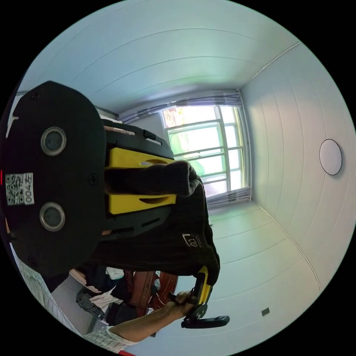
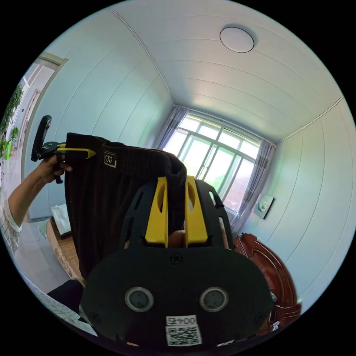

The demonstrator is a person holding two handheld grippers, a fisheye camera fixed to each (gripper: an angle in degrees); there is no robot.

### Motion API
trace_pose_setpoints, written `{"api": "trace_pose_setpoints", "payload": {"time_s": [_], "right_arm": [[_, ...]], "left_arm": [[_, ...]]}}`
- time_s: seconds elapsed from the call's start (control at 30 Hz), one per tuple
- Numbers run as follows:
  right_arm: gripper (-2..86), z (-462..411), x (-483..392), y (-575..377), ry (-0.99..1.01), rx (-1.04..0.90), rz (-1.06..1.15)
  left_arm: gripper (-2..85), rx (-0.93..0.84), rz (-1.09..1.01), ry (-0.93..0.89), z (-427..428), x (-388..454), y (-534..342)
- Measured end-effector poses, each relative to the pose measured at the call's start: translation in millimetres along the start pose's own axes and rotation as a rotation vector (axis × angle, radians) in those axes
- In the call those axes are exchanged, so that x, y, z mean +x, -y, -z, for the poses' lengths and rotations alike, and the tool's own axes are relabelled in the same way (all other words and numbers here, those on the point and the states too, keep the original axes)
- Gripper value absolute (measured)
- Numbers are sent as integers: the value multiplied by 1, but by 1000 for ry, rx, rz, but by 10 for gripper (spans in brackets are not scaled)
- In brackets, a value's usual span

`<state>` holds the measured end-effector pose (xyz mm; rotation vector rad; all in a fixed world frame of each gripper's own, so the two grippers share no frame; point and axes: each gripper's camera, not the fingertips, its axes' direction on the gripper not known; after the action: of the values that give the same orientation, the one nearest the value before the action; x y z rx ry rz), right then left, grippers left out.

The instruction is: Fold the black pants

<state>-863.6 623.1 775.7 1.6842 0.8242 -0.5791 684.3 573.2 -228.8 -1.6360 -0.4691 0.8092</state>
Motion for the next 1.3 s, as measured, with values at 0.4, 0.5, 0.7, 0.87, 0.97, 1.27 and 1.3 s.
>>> {"api": "trace_pose_setpoints", "payload": {"time_s": [0.4,0.5,0.7,0.87,0.97,1.27,1.3], "right_arm": [[56,6,-61,106,318,121,-123],[56,7,-61,136,477,161,-202],[56,-12,-55,163,683,178,-243],[58,-87,-10,117,743,60,-302],[59,-154,40,61,775,-55,-417],[61,-276,240,-190,655,-282,-735],[62,-289,271,-232,624,-324,-785]], "left_arm": [[99,119,78,439,87,-68,14],[96,175,146,479,112,-108,25],[94,273,227,514,121,-187,29],[91,209,184,517,42,-231,9],[91,110,128,490,-47,-248,-8],[93,-195,-42,219,-388,-218,-90],[94,-238,-51,170,-435,-206,-107]]}}
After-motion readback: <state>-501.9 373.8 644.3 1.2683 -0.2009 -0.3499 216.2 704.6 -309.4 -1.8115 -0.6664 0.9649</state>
